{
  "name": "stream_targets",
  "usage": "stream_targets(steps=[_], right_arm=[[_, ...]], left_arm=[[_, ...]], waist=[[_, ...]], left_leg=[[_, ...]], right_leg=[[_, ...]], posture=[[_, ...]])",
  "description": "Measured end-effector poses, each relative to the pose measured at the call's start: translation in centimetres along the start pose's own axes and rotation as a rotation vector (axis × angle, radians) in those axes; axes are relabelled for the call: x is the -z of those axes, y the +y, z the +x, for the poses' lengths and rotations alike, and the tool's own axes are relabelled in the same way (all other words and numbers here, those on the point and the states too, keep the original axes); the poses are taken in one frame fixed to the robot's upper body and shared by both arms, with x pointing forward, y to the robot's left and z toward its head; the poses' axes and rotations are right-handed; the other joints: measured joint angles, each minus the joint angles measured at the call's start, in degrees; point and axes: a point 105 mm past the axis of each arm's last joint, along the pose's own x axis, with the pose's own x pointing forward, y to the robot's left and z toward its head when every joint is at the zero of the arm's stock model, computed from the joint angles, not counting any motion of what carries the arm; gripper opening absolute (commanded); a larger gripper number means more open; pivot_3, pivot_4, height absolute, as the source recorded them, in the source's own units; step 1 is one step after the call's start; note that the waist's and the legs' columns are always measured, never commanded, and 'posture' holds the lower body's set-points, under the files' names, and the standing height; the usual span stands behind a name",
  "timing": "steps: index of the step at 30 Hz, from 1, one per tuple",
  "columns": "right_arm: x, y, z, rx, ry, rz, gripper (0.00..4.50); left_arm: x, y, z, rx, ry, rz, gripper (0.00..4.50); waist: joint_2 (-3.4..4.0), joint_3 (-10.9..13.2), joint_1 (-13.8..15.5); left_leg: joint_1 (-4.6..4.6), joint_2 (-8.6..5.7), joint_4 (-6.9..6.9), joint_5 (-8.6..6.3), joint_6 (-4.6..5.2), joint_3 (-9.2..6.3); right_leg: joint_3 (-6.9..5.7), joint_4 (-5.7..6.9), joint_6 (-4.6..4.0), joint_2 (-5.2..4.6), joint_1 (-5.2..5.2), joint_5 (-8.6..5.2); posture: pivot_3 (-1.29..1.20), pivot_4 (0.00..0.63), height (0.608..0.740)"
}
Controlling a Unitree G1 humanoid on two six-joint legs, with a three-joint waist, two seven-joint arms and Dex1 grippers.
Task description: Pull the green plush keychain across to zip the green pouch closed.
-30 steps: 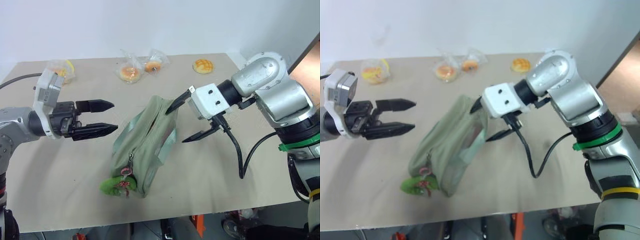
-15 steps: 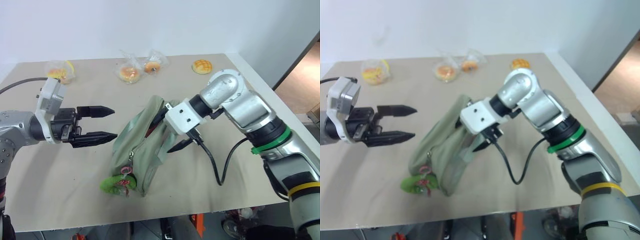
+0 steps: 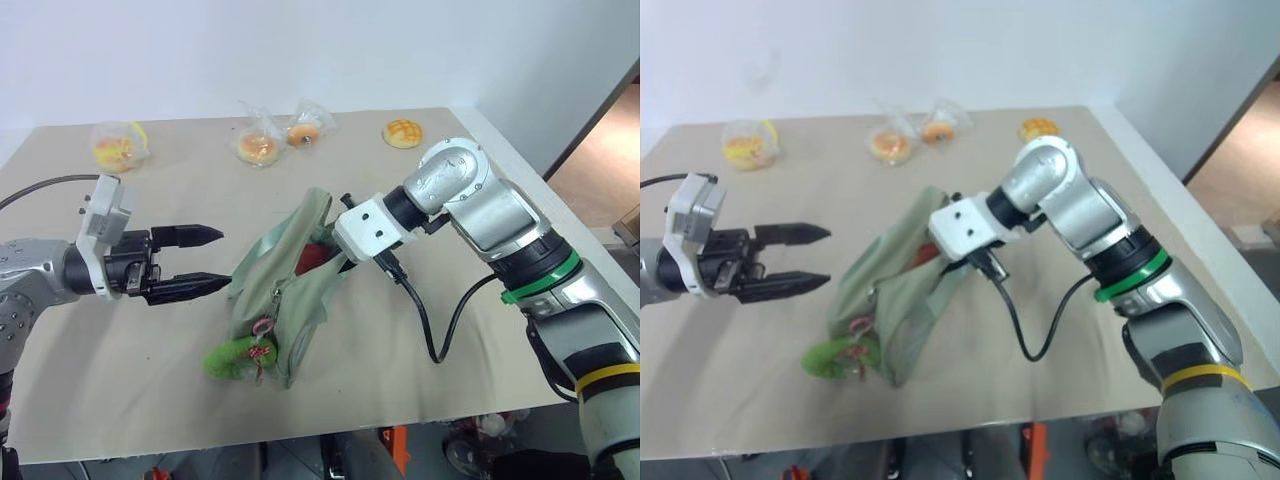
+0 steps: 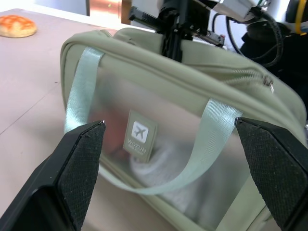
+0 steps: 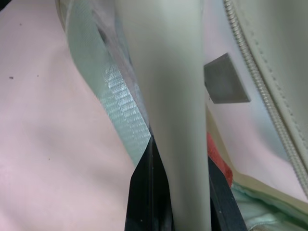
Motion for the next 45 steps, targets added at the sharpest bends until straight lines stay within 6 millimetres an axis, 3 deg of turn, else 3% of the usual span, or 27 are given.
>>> stream_targets(steps=[4, 12, 17, 21, 25, 28, 33, 41, 45], right_arm=[[0.8, -0.8, -0.6, 0.041, 0.037, 0.055, 0.03], [0.7, -3.1, -3.0, 0.228, 0.055, 0.346, 0.03], [0.5, -2.4, -3.8, 0.237, 0.091, 0.438, 0.03], [0.2, -0.7, -4.1, 0.186, 0.112, 0.448, 0.03], [0.1, -0.6, -4.0, 0.189, 0.107, 0.483, 0.03], [0.3, -0.9, -3.8, 0.198, 0.104, 0.508, 0.03], [1.7, -2.6, -3.3, 0.271, 0.121, 0.596, 0.03], [3.5, -4.9, -3.4, 0.366, 0.192, 0.692, 0.03], [2.2, -5.6, -3.9, 0.343, 0.195, 0.727, 0.03]], left_arm=[[0.2, 0.2, 0.0, -0.011, -0.013, 0.004, 4.5], [1.1, 0.4, 0.0, -0.023, -0.022, -0.021, 4.5], [1.5, 0.4, 0.4, -0.019, -0.039, -0.025, 4.5], [1.5, 0.4, 0.4, -0.021, -0.04, -0.026, 4.5], [1.9, 0.3, 0.2, -0.029, -0.028, -0.031, 4.5], [2.2, 0.4, -1.0, -0.071, 0.012, -0.033, 4.5], [1.5, -0.6, -3.5, -0.102, 0.08, -0.009, 4.5], [0.5, -1.1, -4.1, -0.125, 0.076, 0.023, 4.5], [0.1, -1.2, -4.0, -0.135, 0.063, 0.033, 4.5]], waist=[[0.0, 0.0, 0.01], [0.0, 0.0, 0.0], [0.0, 0.0, 0.01], [0.01, 0.01, -0.01], [0.0, 0.0, -0.36], [-0.01, 0.0, -0.43], [-0.01, -0.01, -0.74], [-0.06, -0.03, -0.33], [-0.05, -0.02, -0.32]], left_leg=[[0.02, 0.0, 0.0, 0.03, -0.02, 0.0], [-0.09, 0.05, -0.03, 0.03, -0.02, 0.01], [-0.16, 0.02, -0.04, 0.03, -0.02, -0.03], [-0.19, -0.03, -0.04, 0.02, -0.02, 0.02], [-0.15, 0.06, -0.03, 0.02, -0.01, 0.15], [-0.21, 0.22, -0.03, 0.02, -0.01, 0.18], [-0.22, 0.36, -0.04, 0.03, -0.01, 0.3], [-0.26, 0.42, 0.0, 0.06, -0.04, 0.33], [-0.54, 0.52, -0.01, 0.06, -0.04, 0.45]], right_leg=[[0.0, 0.06, -0.03, -0.01, 0.0, 0.01], [0.1, 0.13, -0.15, -0.14, -0.18, -0.05], [0.09, 0.13, -0.16, -0.07, -0.24, -0.07], [0.1, 0.13, -0.08, -0.06, -0.28, -0.1], [0.14, 0.15, -0.1, -0.06, -0.34, -0.04], [0.14, 0.17, -0.2, 0.01, -0.49, 0.02], [0.21, 0.23, -0.34, 0.15, -0.63, 0.09], [0.25, 0.22, -0.37, 0.35, -0.66, 0.17], [0.4, 0.22, -0.36, 0.48, -0.95, 0.19]], posture=[[0.0, 0.15, 0.74], [0.0, 0.15, 0.74], [0.0, 0.15, 0.74], [0.0, 0.15, 0.74], [0.0, 0.15, 0.74], [0.0, 0.15, 0.74], [0.0, 0.15, 0.74], [0.0, 0.15, 0.74], [0.0, 0.15, 0.74]])
